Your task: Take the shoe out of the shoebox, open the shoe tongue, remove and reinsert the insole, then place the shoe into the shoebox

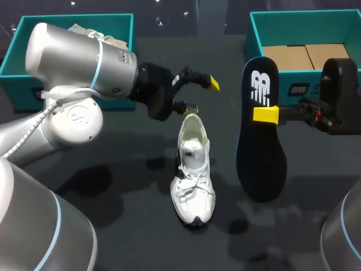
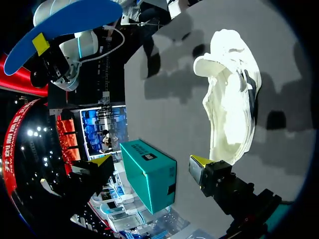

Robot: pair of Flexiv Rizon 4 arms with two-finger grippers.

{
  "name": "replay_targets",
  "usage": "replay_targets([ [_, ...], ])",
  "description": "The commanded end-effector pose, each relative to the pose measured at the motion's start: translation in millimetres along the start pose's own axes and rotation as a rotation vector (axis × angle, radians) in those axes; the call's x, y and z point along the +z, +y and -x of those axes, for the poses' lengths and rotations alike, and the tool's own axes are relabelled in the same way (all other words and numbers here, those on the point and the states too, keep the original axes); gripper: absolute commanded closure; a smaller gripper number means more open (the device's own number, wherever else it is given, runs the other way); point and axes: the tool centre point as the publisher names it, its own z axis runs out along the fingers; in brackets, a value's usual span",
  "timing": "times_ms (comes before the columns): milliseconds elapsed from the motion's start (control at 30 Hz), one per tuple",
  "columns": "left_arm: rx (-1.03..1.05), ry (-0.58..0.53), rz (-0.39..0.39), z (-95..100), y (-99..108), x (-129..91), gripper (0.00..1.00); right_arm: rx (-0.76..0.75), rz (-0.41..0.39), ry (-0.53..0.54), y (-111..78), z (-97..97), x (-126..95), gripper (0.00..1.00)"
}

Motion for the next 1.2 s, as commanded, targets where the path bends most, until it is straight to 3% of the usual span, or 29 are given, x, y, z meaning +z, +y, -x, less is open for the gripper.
replay_targets([
  [33,0.012,-0.159,-0.001,4.8,0,-8,0.00,0.001,0.001,-0.005,-1.5,-1.8,1,1.00],
  [400,0.035,-0.230,0.009,25.7,5,-21,0.00,0.001,0.001,-0.005,-1.5,-1.8,1,1.00],
  [567,0.035,-0.257,0.028,33.0,6,-30,0.00,0.116,-0.026,-0.011,13.4,33.0,-3,1.00],
  [833,-0.002,-0.375,0.002,40.6,18,-47,0.00,0.195,0.059,0.067,37.3,88.5,-17,1.00],
  [1200,-0.002,-0.375,0.002,40.6,18,-47,0.00,0.195,0.059,0.067,37.3,88.5,-17,1.00],
])
